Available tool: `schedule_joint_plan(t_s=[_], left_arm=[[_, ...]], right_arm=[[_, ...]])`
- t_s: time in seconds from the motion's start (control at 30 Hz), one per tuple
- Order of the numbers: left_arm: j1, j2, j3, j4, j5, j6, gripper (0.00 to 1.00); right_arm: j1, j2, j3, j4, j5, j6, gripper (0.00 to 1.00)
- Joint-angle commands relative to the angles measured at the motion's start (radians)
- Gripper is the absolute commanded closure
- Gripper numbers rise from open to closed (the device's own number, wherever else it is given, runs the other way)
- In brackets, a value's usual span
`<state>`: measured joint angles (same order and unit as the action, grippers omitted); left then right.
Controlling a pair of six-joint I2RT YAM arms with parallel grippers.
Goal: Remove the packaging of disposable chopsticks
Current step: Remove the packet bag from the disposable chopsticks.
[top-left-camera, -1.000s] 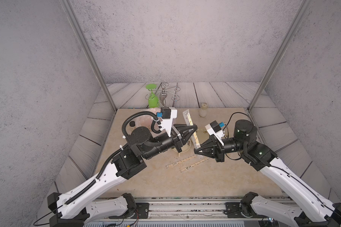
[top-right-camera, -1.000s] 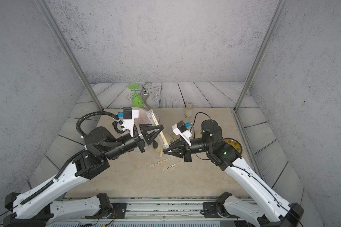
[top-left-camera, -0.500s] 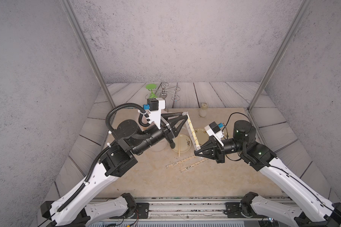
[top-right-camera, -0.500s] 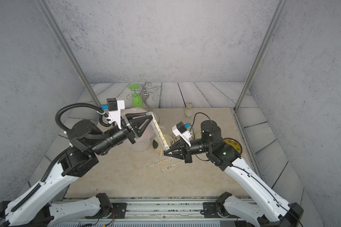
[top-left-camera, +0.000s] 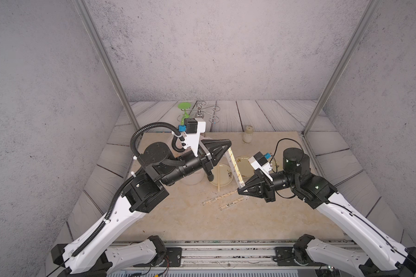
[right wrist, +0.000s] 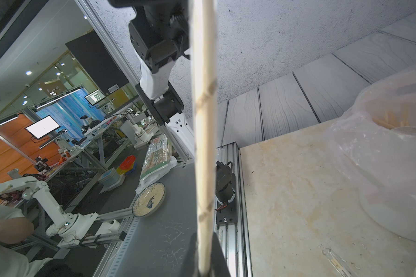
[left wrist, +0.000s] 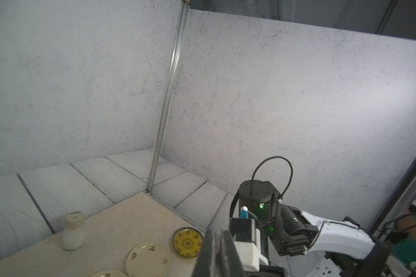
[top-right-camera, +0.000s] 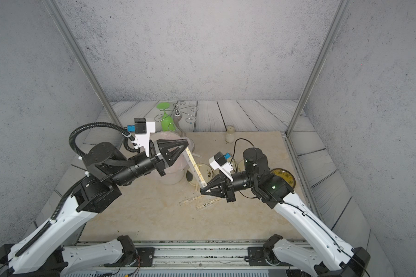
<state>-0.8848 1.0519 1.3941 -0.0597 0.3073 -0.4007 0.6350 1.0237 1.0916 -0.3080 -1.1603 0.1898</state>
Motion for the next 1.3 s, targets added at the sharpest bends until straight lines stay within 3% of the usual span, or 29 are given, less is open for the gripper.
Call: schedule_joint_plan(t_s=[0.0,0.1,0.17,0.23,0.3,0.4,0.8,0.97,1.27], left_arm=[[0.002,0.002,0.021,0.026,0.025,-0.001,1.00],[0.003,0.000,0.022,0.022,0.015,0.006,1.00],[0.004,0.000,0.026,0.014,0.009,0.008,0.83],[0.002,-0.004,0.026,0.011,0.007,0.007,0.80],[0.004,-0.005,0.026,0.011,0.003,0.008,0.83],[0.003,-0.005,0.026,0.009,0.002,0.007,1.00],[0.003,-0.004,0.023,-0.069,-0.094,0.066,1.00],[0.003,-0.007,-0.041,-0.089,-0.221,0.089,1.00],[0.002,0.022,-0.100,-0.066,-0.282,0.086,1.00]], right_arm=[[0.006,-0.004,0.019,-0.031,-0.019,-0.025,1.00],[0.008,-0.007,0.014,-0.037,-0.025,-0.029,1.00],[0.008,-0.011,0.013,-0.042,-0.030,-0.029,1.00],[0.010,-0.014,0.011,-0.042,-0.028,-0.030,1.00],[0.010,-0.016,0.010,-0.048,-0.028,-0.032,1.00],[0.011,-0.018,0.011,-0.057,-0.026,-0.041,1.00],[0.021,-0.016,0.034,-0.059,-0.016,-0.007,1.00],[0.060,-0.001,0.092,-0.027,0.002,0.121,1.00],[0.110,0.042,0.208,0.150,0.162,0.490,1.00]])
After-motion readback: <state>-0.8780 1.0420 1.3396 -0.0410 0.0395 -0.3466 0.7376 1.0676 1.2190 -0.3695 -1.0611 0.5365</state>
